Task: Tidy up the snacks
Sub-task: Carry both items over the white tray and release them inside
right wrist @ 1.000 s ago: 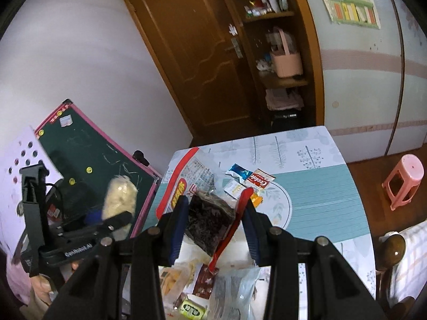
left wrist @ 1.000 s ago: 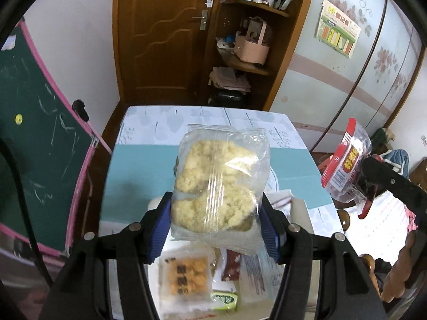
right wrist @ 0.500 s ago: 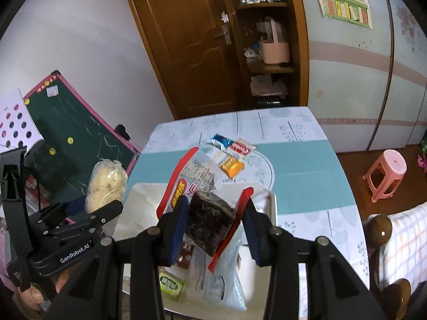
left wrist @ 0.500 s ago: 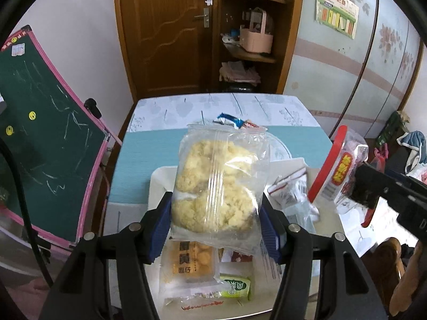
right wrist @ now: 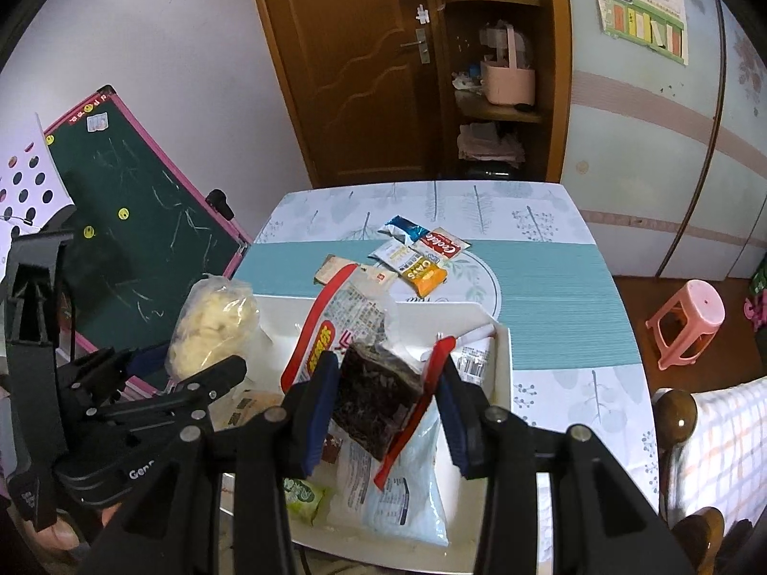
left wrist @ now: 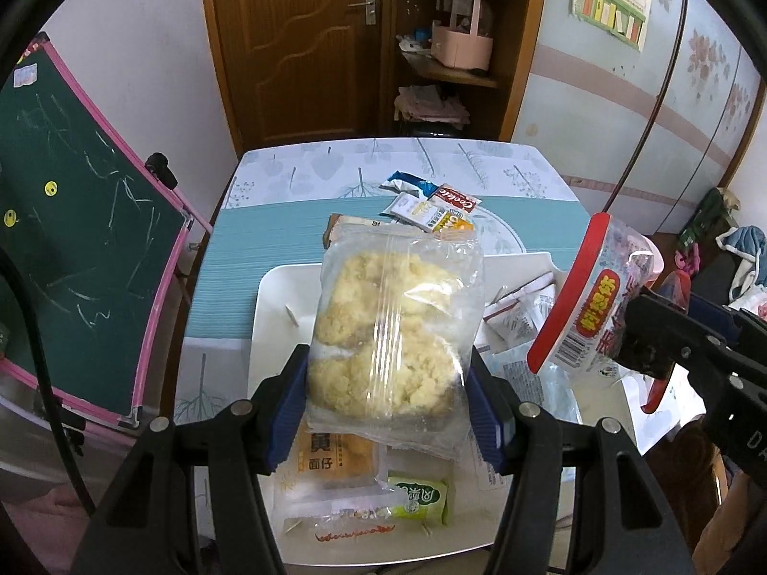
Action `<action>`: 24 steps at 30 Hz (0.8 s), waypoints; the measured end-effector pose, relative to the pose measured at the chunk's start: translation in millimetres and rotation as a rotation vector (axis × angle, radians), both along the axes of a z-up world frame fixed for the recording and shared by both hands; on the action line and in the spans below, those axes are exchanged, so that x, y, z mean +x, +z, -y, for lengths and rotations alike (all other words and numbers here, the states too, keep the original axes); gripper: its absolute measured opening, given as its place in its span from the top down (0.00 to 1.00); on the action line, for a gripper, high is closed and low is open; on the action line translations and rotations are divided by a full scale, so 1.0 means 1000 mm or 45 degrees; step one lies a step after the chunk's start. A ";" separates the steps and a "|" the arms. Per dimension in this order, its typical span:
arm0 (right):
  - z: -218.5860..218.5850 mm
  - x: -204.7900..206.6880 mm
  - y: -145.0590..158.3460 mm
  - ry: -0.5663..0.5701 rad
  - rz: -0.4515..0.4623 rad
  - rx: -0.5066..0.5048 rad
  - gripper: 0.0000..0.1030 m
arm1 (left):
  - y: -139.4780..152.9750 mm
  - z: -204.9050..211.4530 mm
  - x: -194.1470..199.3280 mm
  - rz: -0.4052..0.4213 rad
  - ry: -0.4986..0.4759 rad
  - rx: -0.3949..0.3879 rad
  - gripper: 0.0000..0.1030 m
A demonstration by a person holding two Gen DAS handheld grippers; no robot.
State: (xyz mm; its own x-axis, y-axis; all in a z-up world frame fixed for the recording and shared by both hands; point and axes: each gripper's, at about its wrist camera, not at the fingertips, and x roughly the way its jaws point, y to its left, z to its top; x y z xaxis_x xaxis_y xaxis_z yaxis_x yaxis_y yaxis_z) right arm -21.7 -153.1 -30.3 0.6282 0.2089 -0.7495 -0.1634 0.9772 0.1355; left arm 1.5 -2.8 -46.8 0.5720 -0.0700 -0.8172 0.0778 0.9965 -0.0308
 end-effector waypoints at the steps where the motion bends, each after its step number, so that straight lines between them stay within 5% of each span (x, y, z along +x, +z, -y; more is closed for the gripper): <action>1: 0.000 0.000 -0.001 0.000 -0.007 -0.002 0.60 | 0.000 0.000 -0.001 0.000 0.000 0.004 0.42; 3: -0.001 0.000 -0.003 0.003 -0.020 -0.007 0.59 | 0.001 0.002 -0.001 0.004 0.003 0.014 0.38; 5: -0.004 -0.001 -0.004 0.008 -0.026 -0.027 0.58 | 0.004 0.003 -0.002 0.021 0.009 0.022 0.15; 7: -0.007 -0.002 -0.002 0.018 -0.018 -0.049 0.56 | 0.007 0.003 -0.004 0.046 0.013 0.021 0.08; 11: -0.008 -0.003 -0.001 0.011 -0.005 -0.066 0.40 | 0.006 0.001 -0.004 0.038 0.021 0.027 0.08; 24: -0.007 -0.003 -0.003 0.007 -0.028 -0.055 0.39 | 0.001 -0.002 -0.004 0.001 0.023 0.006 0.08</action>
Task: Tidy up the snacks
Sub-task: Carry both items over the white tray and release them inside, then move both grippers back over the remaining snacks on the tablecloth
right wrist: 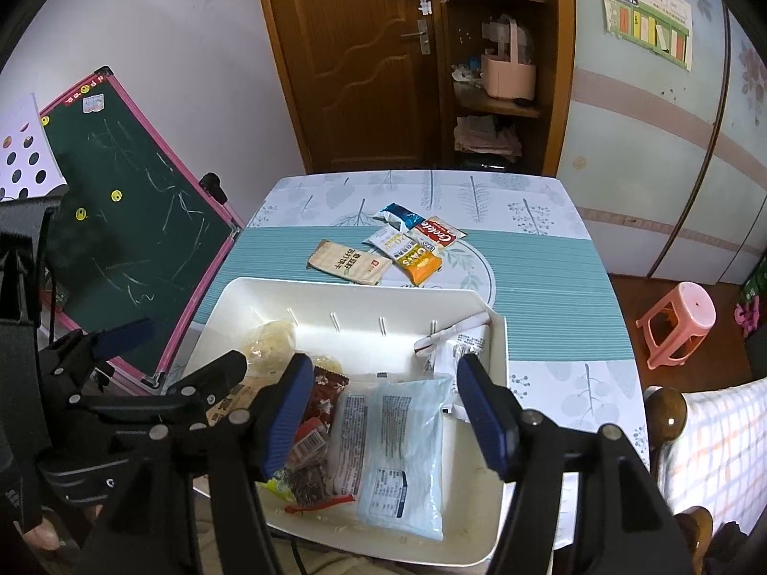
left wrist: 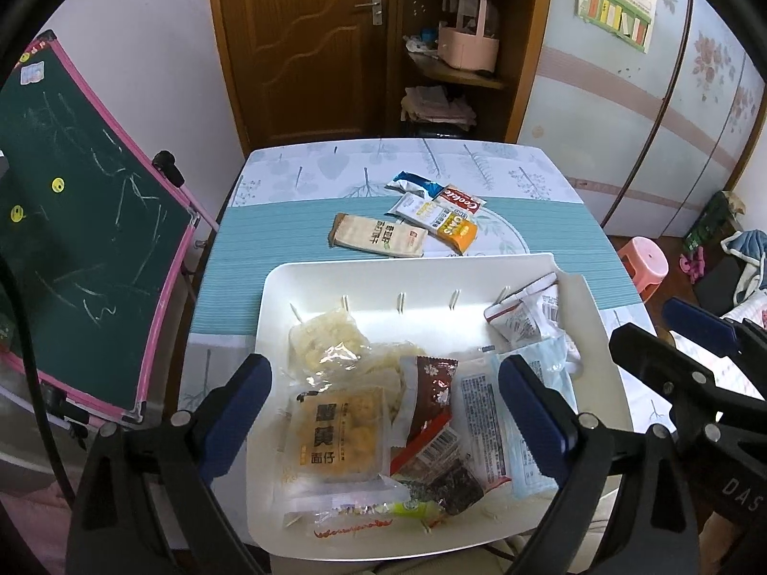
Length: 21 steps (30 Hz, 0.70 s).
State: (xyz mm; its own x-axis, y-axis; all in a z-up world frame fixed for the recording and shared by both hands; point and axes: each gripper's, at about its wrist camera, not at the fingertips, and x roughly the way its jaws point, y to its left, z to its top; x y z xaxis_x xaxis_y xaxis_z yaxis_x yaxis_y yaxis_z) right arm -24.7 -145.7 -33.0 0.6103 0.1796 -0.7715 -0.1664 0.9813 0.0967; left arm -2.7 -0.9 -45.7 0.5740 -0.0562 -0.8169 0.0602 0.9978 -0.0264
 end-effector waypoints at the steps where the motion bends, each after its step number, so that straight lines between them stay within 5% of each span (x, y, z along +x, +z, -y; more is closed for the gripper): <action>1: 0.000 0.000 0.000 0.002 -0.004 0.001 0.39 | 0.000 0.000 0.000 -0.002 0.001 0.000 0.08; 21: -0.002 0.003 -0.009 0.022 -0.057 0.012 0.39 | -0.005 -0.003 -0.001 -0.035 0.006 -0.009 0.08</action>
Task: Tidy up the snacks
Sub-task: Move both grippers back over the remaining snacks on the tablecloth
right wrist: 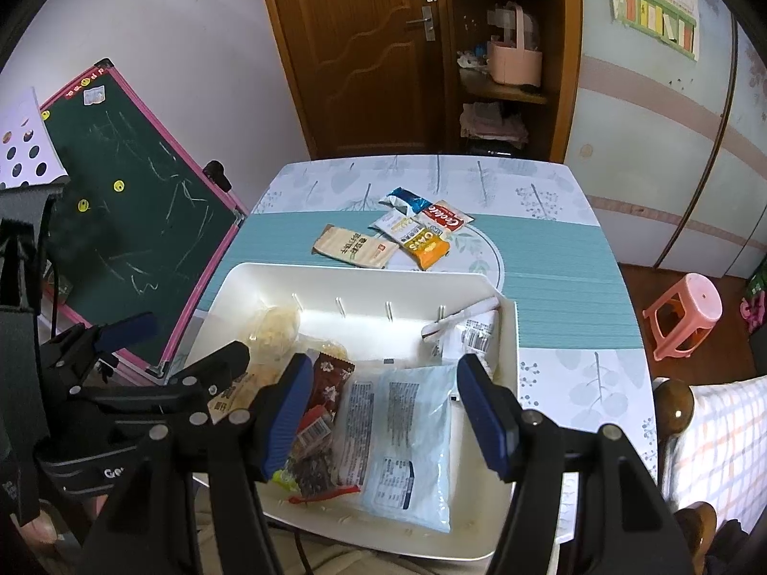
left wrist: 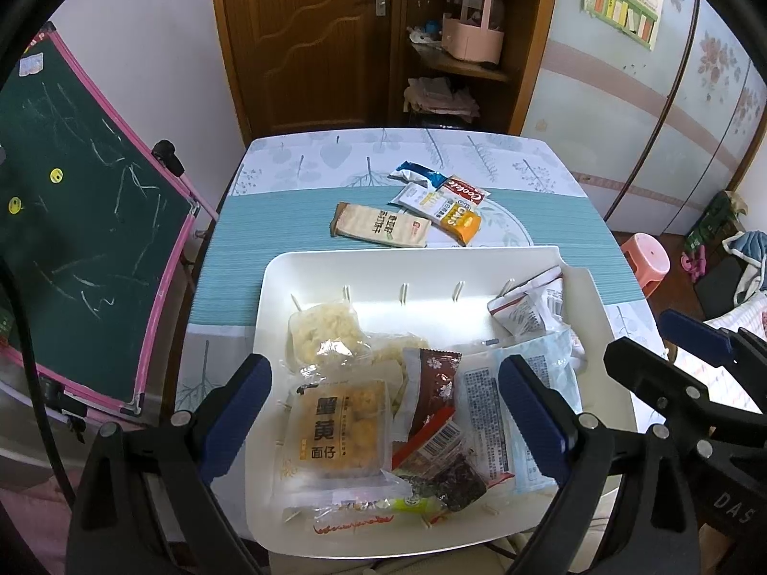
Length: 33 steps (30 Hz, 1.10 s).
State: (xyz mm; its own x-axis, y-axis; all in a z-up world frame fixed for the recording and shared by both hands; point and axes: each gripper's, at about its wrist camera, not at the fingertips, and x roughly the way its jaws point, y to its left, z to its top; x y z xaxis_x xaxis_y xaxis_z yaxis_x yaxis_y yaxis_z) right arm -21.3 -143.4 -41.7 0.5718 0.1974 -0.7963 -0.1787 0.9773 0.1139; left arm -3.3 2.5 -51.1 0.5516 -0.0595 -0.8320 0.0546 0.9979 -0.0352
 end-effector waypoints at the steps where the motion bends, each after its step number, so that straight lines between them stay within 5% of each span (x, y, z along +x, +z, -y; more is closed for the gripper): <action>1: 0.000 0.001 -0.001 0.002 -0.005 0.002 0.39 | -0.001 -0.001 0.001 -0.004 0.000 -0.001 0.08; 7: 0.000 0.008 -0.006 0.014 -0.034 0.006 0.39 | -0.003 -0.002 0.010 -0.009 -0.027 0.010 0.08; 13: -0.001 0.027 -0.002 0.048 -0.012 -0.063 0.39 | 0.017 -0.005 0.033 0.087 -0.078 0.134 0.08; 23: -0.009 0.131 0.028 0.189 0.052 -0.190 0.39 | 0.057 -0.017 0.134 0.195 -0.214 0.316 0.08; 33: -0.015 0.249 -0.054 0.348 -0.214 -0.224 0.39 | -0.011 -0.041 0.233 -0.033 0.124 0.137 0.08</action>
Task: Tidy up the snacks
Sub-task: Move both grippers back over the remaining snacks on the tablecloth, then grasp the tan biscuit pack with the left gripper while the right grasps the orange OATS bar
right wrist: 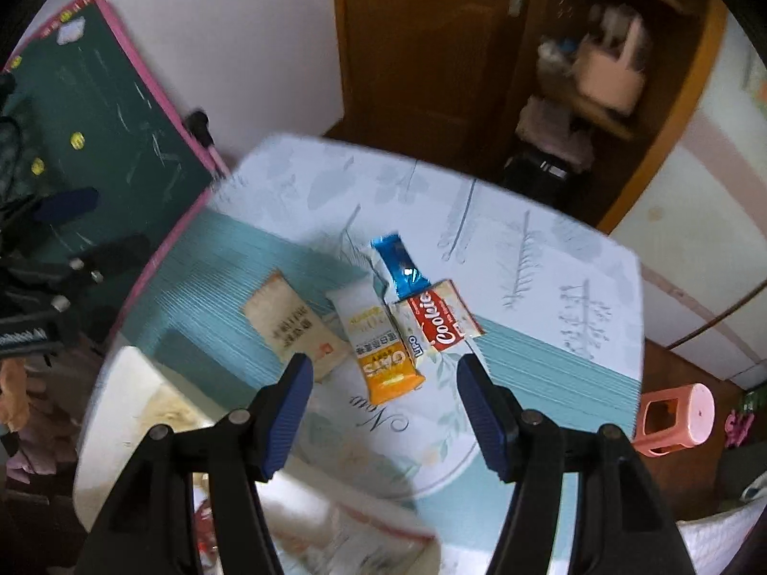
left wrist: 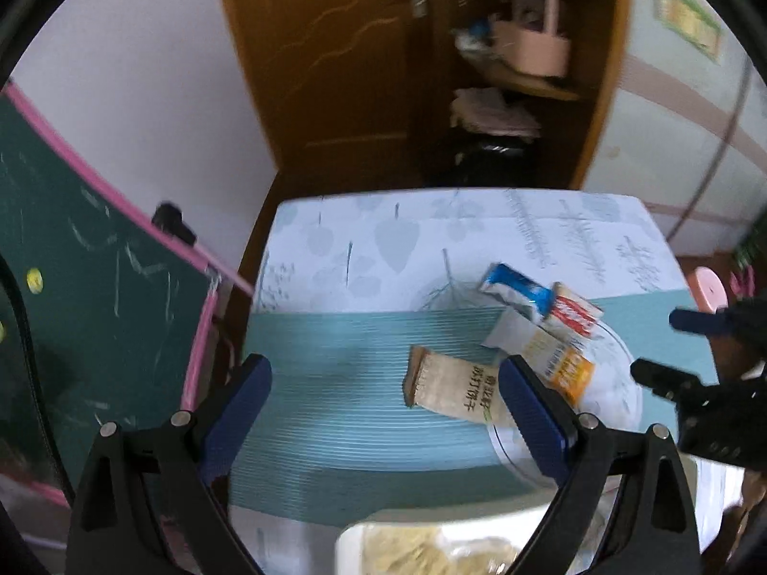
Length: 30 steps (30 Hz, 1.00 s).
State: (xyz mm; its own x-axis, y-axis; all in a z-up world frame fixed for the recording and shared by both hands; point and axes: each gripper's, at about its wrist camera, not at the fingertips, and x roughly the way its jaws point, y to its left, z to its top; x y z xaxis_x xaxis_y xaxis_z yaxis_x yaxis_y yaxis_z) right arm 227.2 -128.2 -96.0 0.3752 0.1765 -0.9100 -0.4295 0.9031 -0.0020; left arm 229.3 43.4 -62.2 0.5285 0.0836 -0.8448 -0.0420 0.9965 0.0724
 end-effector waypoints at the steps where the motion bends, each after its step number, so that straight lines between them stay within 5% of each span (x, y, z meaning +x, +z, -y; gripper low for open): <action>1: 0.000 0.008 -0.012 0.005 -0.030 -0.008 0.39 | -0.011 0.000 0.005 -0.026 0.020 -0.010 0.08; 5: -0.006 0.029 -0.054 0.028 -0.140 -0.037 0.39 | -0.057 0.006 0.029 -0.187 0.090 -0.051 0.19; 15: -0.030 0.040 -0.102 0.157 -0.221 -0.160 0.39 | -0.130 0.006 0.060 -0.454 0.328 -0.296 0.21; 17: -0.031 0.040 -0.110 0.173 -0.274 -0.169 0.55 | -0.134 0.008 0.061 -0.477 0.350 -0.315 0.21; 30: 0.014 0.022 -0.099 0.055 -0.216 -0.184 0.58 | -0.162 0.030 0.068 -0.594 0.395 -0.275 0.21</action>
State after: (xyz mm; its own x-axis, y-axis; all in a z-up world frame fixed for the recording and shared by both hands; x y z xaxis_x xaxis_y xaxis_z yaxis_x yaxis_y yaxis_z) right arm 249.0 -142.5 -195.2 0.2093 0.0525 -0.9764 -0.4728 0.8795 -0.0541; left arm 297.7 13.4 -224.1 0.0763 -0.0249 -0.9968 -0.3462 0.9368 -0.0499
